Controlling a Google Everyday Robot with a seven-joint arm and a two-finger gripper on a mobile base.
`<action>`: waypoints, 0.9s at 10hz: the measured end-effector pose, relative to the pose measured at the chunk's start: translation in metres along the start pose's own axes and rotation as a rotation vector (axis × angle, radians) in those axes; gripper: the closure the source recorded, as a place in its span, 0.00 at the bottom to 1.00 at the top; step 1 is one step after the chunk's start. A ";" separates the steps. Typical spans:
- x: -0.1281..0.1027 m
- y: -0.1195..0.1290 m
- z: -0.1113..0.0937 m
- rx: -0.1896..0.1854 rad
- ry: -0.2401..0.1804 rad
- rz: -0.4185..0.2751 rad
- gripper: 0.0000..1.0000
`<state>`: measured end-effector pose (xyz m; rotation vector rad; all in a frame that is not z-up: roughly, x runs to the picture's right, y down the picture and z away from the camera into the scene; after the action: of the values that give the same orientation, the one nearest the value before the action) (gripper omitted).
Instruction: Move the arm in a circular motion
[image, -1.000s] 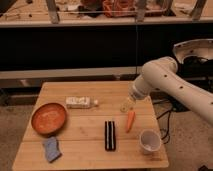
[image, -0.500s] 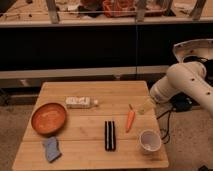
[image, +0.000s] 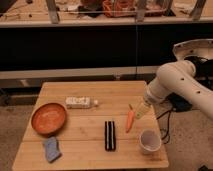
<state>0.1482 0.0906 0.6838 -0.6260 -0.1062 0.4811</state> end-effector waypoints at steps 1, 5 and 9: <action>-0.017 0.011 0.004 -0.025 0.026 -0.052 0.20; -0.096 0.068 0.022 -0.140 0.174 -0.327 0.20; -0.164 0.091 0.041 -0.172 0.215 -0.472 0.20</action>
<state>-0.0431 0.1003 0.6715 -0.7901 -0.0879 -0.0531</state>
